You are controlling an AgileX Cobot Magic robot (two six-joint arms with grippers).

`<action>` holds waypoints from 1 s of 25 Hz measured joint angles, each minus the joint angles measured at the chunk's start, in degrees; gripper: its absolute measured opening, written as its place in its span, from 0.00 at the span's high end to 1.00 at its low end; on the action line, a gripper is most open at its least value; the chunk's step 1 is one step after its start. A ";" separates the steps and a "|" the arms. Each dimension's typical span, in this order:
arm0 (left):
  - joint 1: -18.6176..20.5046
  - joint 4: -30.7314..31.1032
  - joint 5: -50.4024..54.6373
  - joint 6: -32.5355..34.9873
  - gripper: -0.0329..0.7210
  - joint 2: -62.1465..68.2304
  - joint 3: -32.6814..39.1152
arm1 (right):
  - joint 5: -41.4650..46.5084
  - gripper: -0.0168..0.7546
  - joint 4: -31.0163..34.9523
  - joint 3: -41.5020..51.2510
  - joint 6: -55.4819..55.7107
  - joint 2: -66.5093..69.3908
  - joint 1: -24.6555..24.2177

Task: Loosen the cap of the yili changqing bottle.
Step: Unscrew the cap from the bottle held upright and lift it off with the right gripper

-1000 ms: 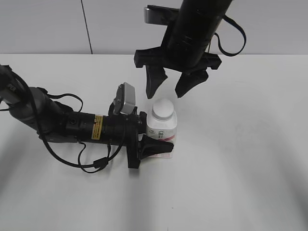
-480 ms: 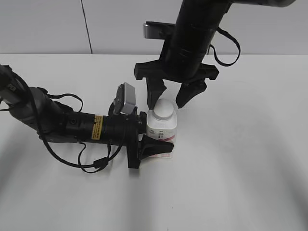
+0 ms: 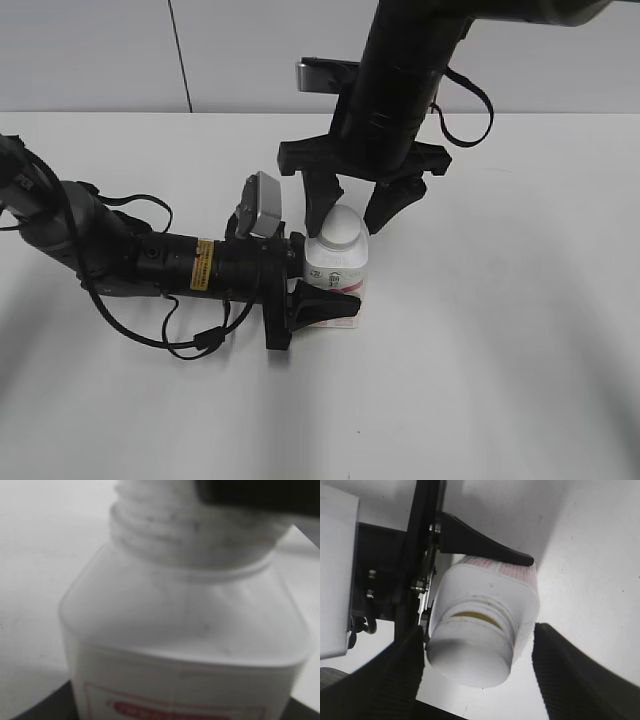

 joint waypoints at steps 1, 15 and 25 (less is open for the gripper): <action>0.00 0.00 0.00 0.00 0.44 0.00 0.00 | 0.00 0.29 0.00 0.00 0.00 0.00 0.00; 0.00 0.00 0.35 0.00 0.44 0.00 0.00 | 0.82 0.47 0.57 0.00 0.64 0.00 0.00; 0.00 -0.32 0.37 -0.06 0.44 0.00 0.00 | 0.05 0.47 0.27 0.00 -4.49 0.00 0.00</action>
